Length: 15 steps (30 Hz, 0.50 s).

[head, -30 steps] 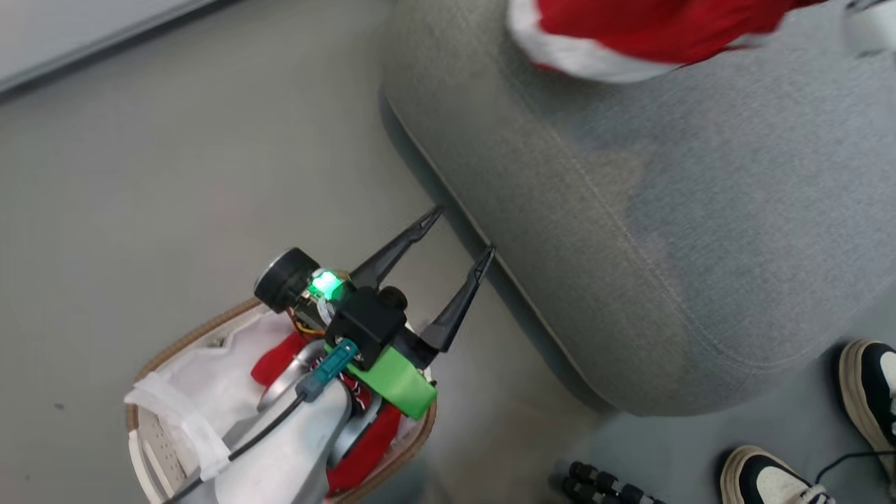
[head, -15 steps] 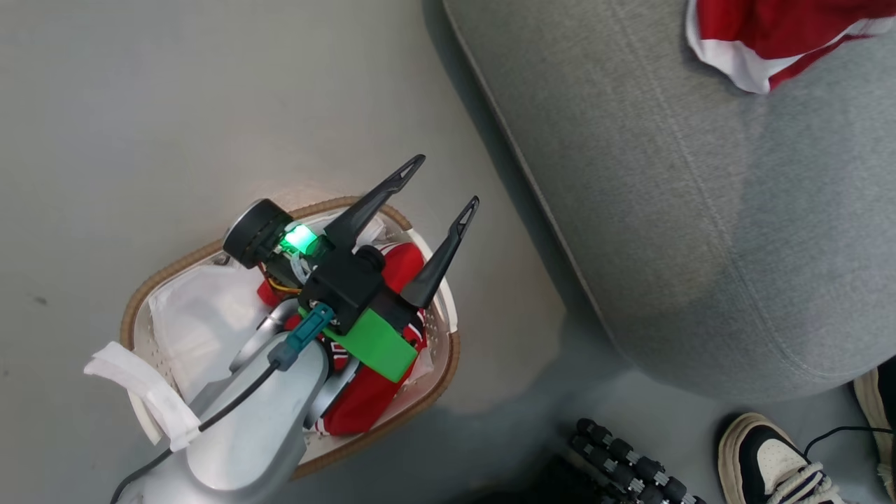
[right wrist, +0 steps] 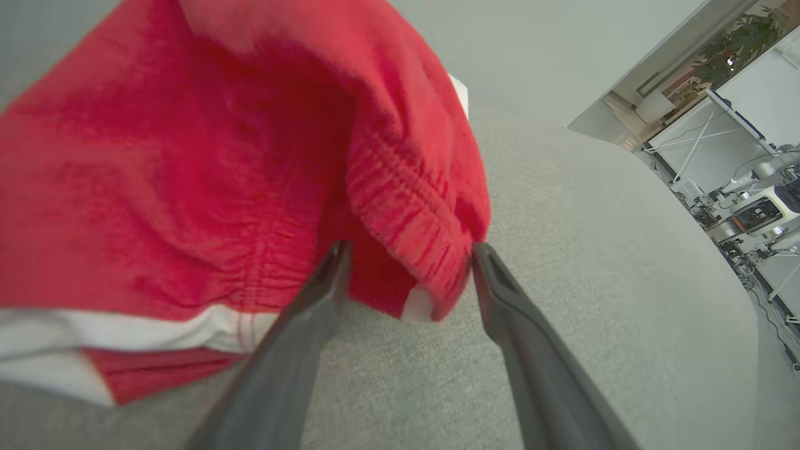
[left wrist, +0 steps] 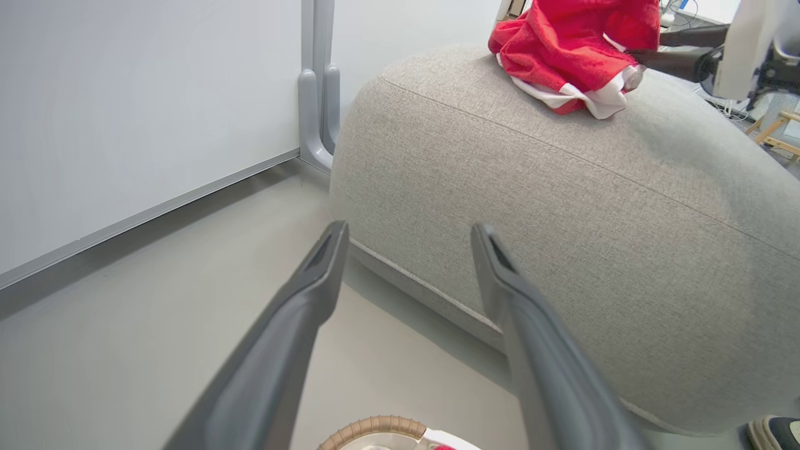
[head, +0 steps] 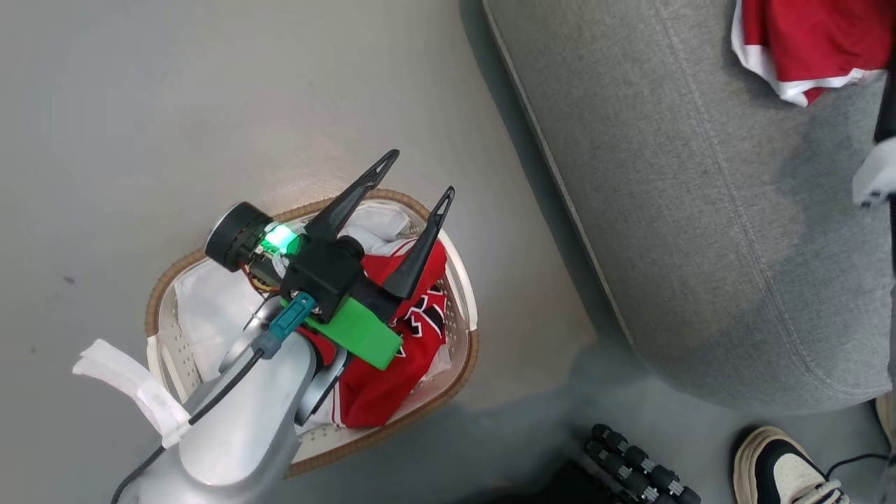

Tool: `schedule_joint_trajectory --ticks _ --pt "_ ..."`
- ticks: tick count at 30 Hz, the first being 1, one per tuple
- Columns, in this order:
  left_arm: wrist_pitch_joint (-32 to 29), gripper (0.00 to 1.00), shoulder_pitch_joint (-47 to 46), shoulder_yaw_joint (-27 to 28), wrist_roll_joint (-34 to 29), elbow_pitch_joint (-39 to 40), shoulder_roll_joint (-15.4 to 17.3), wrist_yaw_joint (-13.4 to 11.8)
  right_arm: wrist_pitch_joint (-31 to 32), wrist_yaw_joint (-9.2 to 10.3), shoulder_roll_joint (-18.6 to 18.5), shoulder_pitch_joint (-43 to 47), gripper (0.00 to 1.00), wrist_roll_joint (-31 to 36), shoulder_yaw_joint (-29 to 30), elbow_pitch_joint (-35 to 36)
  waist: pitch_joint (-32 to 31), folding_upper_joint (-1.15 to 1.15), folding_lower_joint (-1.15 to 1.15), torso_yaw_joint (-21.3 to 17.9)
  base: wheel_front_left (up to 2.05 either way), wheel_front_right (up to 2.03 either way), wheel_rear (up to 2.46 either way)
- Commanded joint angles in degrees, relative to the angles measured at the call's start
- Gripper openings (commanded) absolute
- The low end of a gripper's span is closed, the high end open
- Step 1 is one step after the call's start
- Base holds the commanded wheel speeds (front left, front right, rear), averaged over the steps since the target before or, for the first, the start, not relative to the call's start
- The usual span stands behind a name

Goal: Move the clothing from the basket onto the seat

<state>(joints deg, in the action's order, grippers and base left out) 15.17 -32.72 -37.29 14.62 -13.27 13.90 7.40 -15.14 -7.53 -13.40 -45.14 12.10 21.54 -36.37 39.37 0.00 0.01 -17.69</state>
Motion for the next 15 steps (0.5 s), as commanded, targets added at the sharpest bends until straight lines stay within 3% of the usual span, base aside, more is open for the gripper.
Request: schedule_joint_trajectory --ticks 1,9,15 --pt "0.0 1.0 1.0 0.5 0.5 -0.3 -0.2 0.2 0.0 0.08 0.3 2.4 1.0 -0.3 0.8 0.5 -2.3 0.0 -0.01 -0.6 0.0 0.0 0.0" --pt "0.0 1.0 4.1 4.5 0.1 -1.6 -2.3 0.2 0.0 0.08 2.7 12.5 1.0 -2.2 2.3 5.0 -8.3 0.0 -0.01 0.0 0.0 0.0 0.0" --pt "0.0 1.0 7.8 10.1 -0.6 -1.9 -4.1 0.2 0.0 0.08 3.6 16.8 1.0 -5.8 -1.8 10.3 -12.3 0.0 -0.01 1.6 0.0 0.0 0.0"
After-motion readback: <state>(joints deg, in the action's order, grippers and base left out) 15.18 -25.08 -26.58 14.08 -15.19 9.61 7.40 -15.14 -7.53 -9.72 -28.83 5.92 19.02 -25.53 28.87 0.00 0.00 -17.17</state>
